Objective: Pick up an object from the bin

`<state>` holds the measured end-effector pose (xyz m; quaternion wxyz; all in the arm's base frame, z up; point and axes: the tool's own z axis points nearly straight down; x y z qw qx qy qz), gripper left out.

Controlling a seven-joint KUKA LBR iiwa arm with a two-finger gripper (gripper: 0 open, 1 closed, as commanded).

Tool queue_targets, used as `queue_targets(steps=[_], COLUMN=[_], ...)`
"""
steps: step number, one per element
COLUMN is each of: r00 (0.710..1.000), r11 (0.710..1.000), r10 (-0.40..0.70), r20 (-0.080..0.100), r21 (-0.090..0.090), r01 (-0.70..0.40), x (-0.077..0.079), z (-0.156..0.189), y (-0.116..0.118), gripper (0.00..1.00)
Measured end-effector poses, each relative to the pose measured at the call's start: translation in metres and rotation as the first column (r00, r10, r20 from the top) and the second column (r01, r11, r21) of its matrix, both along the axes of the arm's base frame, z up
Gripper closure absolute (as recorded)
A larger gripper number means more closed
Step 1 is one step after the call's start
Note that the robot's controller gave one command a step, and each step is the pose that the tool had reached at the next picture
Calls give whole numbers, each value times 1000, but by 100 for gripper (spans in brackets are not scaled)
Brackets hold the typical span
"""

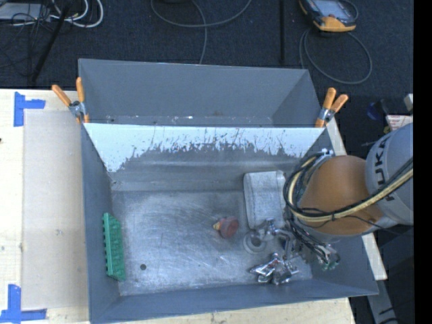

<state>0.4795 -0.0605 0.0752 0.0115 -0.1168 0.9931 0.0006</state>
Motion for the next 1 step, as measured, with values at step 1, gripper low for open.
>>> queue_targets(steps=[1], r00=[1000], r11=[1000], r10=[3], r20=[23], r21=[0], r01=[-3], x=[6], z=[4], y=[1], gripper=[100])
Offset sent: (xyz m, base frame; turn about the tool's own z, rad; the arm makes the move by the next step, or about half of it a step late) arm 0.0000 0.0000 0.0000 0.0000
